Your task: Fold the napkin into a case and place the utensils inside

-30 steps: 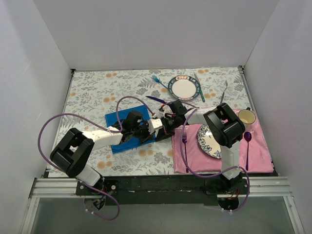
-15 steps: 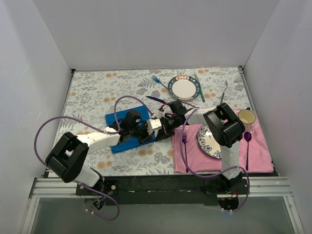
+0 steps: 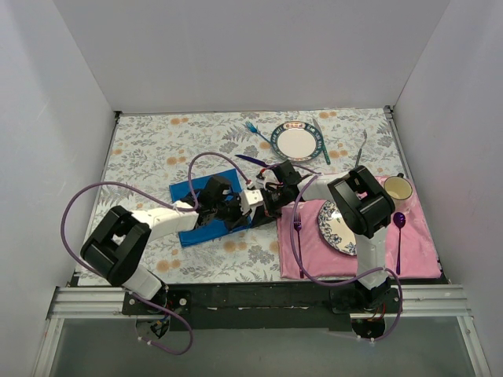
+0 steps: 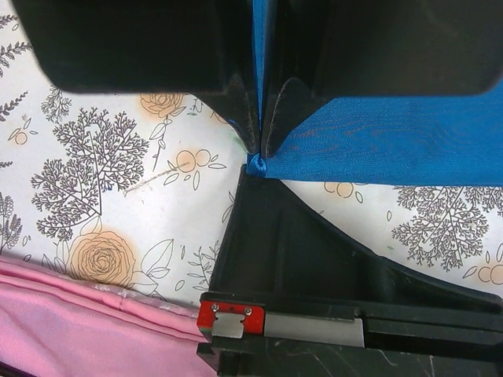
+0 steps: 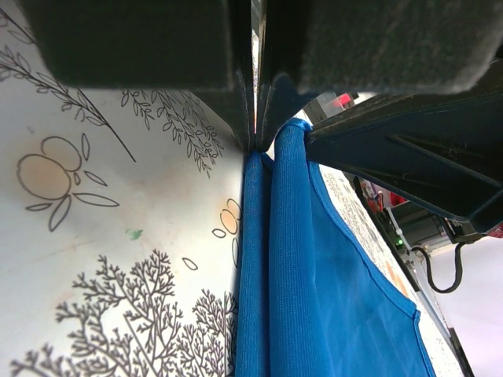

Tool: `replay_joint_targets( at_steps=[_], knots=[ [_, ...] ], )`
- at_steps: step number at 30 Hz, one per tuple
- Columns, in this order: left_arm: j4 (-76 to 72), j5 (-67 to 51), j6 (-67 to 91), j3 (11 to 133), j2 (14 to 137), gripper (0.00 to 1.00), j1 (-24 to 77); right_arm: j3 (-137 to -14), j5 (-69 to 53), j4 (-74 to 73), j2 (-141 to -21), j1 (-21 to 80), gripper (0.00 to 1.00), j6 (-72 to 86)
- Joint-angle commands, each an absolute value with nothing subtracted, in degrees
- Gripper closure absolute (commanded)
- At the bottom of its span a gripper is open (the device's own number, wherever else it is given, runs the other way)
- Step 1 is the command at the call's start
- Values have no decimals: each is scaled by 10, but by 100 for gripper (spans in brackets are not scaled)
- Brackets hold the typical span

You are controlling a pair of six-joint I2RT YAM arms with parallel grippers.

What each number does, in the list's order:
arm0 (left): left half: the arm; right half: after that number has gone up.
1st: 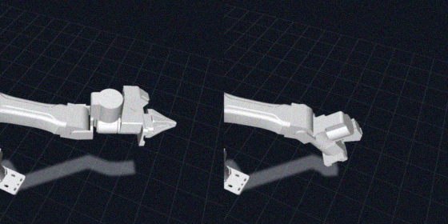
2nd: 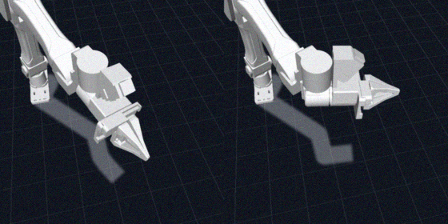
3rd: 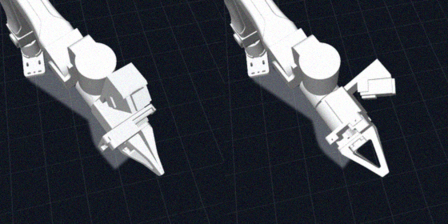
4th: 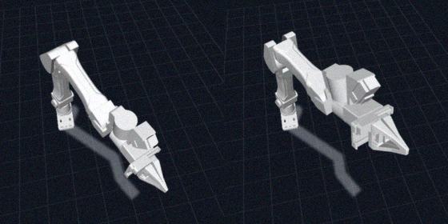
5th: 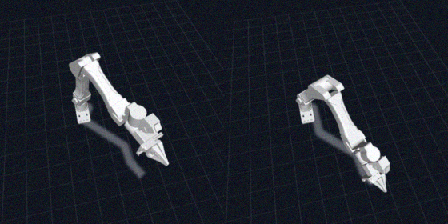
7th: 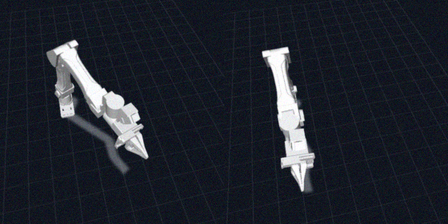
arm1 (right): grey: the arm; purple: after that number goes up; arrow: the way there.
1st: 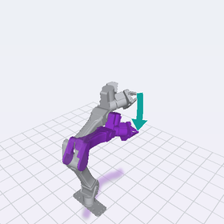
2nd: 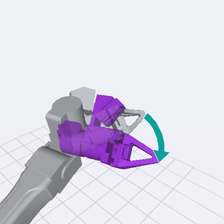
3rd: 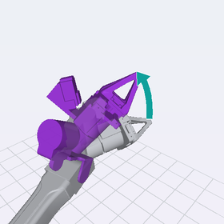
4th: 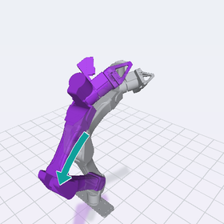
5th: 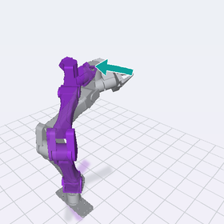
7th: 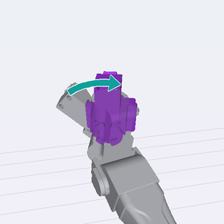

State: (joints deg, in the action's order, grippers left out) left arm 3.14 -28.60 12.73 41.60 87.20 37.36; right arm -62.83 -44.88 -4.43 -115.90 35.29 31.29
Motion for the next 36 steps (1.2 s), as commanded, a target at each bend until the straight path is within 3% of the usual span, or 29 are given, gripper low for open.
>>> replay_joint_targets(
  at_steps=[1,3,7,10,18,22,23,27,28,29,30,32,33,35,36],
  knots=[
    [20,-287,133,439,870,98,376,-628,-446,-38,-1168,355,99,306],
    [28,-283,128,434,861,93,376,-627,-445,-42,-1164,356,99,299],
    [69,-285,145,421,816,65,371,-620,-440,-55,-1155,355,99,286],
    [89,-302,177,413,754,52,352,-608,-435,-62,-1142,355,99,272],
    [144,-357,315,415,632,41,214,-590,-425,-73,-1104,356,98,242],
    [166,-402,387,421,615,34,121,-598,-420,-107,-1091,356,79,214],
    [170,-416,398,421,613,33,105,-600,-419,-114,-1090,355,70,210],
    [179,-447,445,413,614,32,9,-631,-414,-168,-1085,356,53,179],
    [173,-454,454,412,622,31,1,-635,-412,-174,-1082,356,46,175],
    [168,-465,462,413,628,31,-30,-639,-410,-192,-1079,355,33,170],
    [162,-481,474,415,634,31,-55,-644,-407,-203,-1075,355,31,164],
    [141,-494,511,423,649,26,-73,-658,-397,-230,-1070,355,15,146],
    [135,-504,522,425,655,22,-84,-661,-394,-251,-1055,354,13,135],
    [126,-526,547,439,669,3,-89,-673,-388,-277,-1034,352,6,92],
    [123,-536,551,442,673,2,-90,-684,-390,-298,-1011,347,5,75]
  ],
)
